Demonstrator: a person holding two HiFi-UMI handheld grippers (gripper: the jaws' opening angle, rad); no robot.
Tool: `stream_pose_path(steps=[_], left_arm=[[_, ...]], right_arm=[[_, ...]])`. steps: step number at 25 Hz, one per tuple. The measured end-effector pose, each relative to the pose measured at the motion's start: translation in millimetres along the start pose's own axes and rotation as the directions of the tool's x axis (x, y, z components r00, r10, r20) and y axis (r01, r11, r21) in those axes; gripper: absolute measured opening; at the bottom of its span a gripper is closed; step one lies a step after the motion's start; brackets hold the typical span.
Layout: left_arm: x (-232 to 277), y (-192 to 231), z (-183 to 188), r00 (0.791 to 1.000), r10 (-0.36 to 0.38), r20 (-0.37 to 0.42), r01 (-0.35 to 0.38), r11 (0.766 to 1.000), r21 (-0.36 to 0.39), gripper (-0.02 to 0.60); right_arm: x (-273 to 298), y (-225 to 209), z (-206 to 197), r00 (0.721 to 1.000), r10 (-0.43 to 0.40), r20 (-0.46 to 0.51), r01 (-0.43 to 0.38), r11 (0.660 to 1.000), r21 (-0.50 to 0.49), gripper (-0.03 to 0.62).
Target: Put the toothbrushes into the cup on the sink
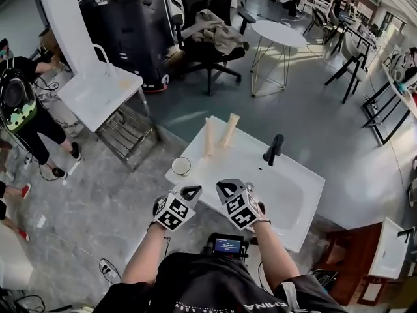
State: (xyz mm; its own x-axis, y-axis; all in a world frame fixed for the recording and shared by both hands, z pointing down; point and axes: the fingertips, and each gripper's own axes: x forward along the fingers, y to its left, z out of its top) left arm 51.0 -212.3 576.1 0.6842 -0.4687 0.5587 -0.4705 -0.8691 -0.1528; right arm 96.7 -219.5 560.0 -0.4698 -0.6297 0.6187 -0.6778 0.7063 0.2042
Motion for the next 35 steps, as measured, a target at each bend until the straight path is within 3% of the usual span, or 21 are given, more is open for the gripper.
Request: stream_pose_path(steps=[4,15,35], left_arm=[[5,11,2,1.0,0.0,0.007,0.0,1.0,-0.01,0.005],[-11,43,1,1.0,-0.011,0.027,0.011,1.0,-0.004,0.005],[-3,47,-2,1.0,-0.02,0.001,0.02,1.0,0.006,0.005]], right_arm=[[13,-5,3,1.0,0.014,-0.013,-0.014,1.0,0.006,0.009],[33,-6,39,0.998,-0.059,-0.015,0.059,0.998,-0.008,0.009],[35,-15,29,0.995,-0.091,-0.041,0.092,0.996,0.005,0.009]])
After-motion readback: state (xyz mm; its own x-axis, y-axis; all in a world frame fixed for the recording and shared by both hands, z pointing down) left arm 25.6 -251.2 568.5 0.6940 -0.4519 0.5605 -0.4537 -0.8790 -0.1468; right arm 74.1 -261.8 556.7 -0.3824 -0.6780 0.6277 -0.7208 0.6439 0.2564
